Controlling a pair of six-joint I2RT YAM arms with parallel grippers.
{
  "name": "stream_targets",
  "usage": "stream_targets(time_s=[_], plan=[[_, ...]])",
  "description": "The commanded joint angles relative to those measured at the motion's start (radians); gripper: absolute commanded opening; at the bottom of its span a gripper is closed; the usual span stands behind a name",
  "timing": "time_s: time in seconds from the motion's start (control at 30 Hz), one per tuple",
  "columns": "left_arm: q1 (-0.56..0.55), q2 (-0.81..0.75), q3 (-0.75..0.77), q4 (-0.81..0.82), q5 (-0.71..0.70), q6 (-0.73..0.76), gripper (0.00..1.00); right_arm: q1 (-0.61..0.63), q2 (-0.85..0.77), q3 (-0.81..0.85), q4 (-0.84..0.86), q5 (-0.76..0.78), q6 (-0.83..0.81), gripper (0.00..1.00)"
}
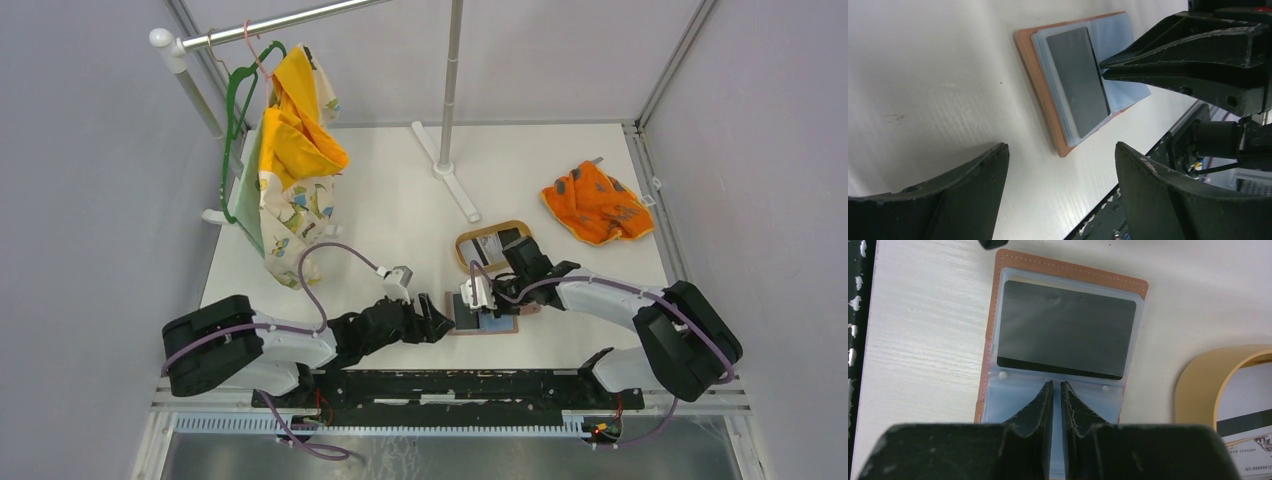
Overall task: Put the credit cards into the card holder
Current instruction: Close the card holder at the center of the board.
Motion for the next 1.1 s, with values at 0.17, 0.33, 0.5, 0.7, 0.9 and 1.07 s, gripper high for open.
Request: stream_targets(time_s=[0.17,0.33,0.5,0.7,0.9,1.07], plan=[[0.040,0.192,-0.002,0.283,0.111,-0.163,0.82,0.007,0.060,0.037,-0.040,0.056,-0.001,0.15],[0.043,0.263,0.044,0.290,0.117,-0.174,0.76,0.007,0.072,0.046,-0.052,0.044,0.000,0.14],[0.050,0.355,0.055,0.408,0.162,-0.190,0.63,0.006,0.072,0.051,-0.059,0.023,0.009,0.14],[0.054,0.404,0.030,0.622,0.224,-0.192,0.51,0.007,0.070,0.061,-0.066,-0.012,0.023,0.14],[0.052,0.398,0.104,0.418,0.182,-0.158,0.27,-0.004,0.056,0.083,-0.087,-0.084,0.039,0.14],[0.051,0.337,0.138,0.156,0.076,-0.123,0.04,-0.049,-0.004,0.098,-0.108,-0.136,0.039,0.18]])
